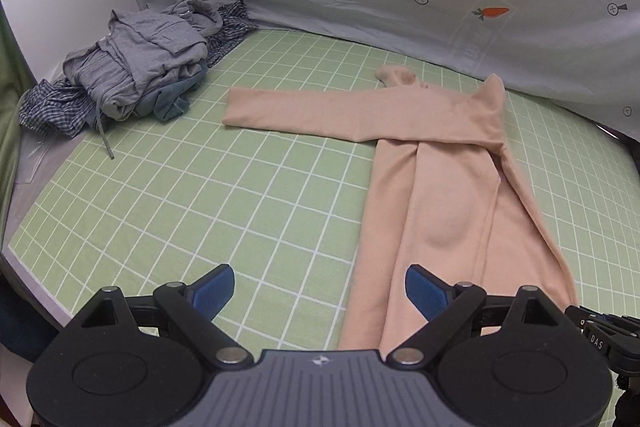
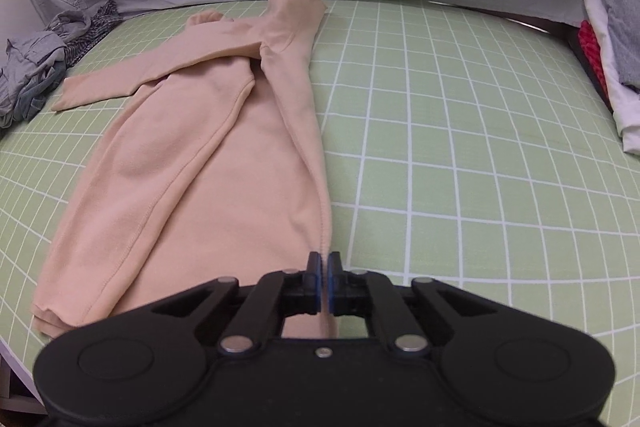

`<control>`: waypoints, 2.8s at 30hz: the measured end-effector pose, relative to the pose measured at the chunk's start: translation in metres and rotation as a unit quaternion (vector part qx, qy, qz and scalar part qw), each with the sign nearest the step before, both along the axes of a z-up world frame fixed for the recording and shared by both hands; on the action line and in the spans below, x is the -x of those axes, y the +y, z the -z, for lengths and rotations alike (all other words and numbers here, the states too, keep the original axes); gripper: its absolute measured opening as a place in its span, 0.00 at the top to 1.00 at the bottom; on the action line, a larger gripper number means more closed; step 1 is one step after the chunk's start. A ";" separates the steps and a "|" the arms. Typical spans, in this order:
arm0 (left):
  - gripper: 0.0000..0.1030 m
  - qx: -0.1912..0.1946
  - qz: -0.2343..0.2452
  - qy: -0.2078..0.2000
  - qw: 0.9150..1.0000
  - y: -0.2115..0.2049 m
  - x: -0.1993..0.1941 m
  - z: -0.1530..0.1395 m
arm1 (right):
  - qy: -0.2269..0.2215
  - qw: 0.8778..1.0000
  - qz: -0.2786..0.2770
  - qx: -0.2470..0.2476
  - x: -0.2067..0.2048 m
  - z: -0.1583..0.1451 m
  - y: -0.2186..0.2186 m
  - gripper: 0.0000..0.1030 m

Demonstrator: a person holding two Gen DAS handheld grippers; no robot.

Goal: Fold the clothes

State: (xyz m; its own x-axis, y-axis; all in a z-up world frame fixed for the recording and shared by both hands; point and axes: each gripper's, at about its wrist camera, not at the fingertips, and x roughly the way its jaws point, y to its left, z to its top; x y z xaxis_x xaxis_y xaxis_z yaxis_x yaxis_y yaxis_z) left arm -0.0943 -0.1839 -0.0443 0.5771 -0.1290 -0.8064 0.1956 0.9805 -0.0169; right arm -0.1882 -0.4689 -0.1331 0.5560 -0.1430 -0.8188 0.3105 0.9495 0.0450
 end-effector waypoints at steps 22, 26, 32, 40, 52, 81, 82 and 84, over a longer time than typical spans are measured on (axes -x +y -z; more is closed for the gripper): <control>0.10 0.015 0.066 -0.030 0.997 0.130 -0.066 -0.005 | -0.022 0.997 0.078 -0.020 -0.040 0.013 0.142 0.79; 0.10 0.024 0.074 -0.018 0.997 0.133 -0.072 -0.001 | -0.062 0.992 0.104 -0.028 -0.026 -0.006 0.143 0.64; 0.10 0.031 0.106 -0.008 0.994 0.123 -0.075 0.006 | -0.085 0.980 0.182 -0.006 0.001 -0.020 0.126 0.59; 0.10 0.027 0.117 0.002 0.993 0.120 -0.073 0.011 | 0.006 0.981 0.193 0.008 0.002 0.015 0.125 0.59; 0.10 0.024 0.077 0.010 0.997 0.109 -0.093 0.014 | -0.012 0.986 0.148 0.075 -0.004 -0.011 0.128 0.08; 0.18 -0.020 -0.062 0.047 0.997 0.066 -0.328 0.083 | -0.070 0.989 0.012 0.131 -0.285 -0.030 0.020 0.35; 0.23 -0.019 -0.058 0.049 0.997 0.065 -0.329 0.084 | -0.064 0.990 0.011 0.125 -0.291 -0.026 0.018 0.40; 0.31 -0.018 -0.052 0.052 0.997 0.063 -0.331 0.086 | -0.055 0.992 0.011 0.114 -0.303 -0.020 0.011 0.60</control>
